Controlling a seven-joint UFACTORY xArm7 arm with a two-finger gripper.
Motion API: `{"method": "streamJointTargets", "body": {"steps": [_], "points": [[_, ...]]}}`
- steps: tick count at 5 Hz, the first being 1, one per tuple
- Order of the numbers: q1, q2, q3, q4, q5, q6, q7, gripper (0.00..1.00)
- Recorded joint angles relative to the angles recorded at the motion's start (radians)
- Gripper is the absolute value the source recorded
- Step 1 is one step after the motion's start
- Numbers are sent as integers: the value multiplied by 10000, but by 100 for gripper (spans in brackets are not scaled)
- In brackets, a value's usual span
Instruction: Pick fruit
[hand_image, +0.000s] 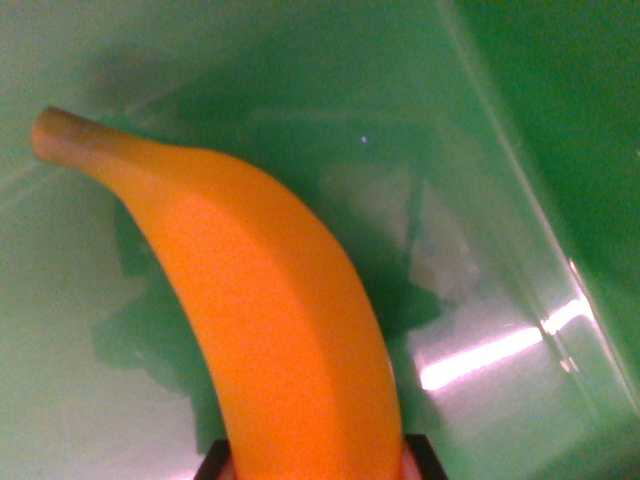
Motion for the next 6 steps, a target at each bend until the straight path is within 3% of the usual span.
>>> {"method": "streamJointTargets", "body": {"steps": [6], "points": [[7,-161,0,275,-15,436,0,100]]}}
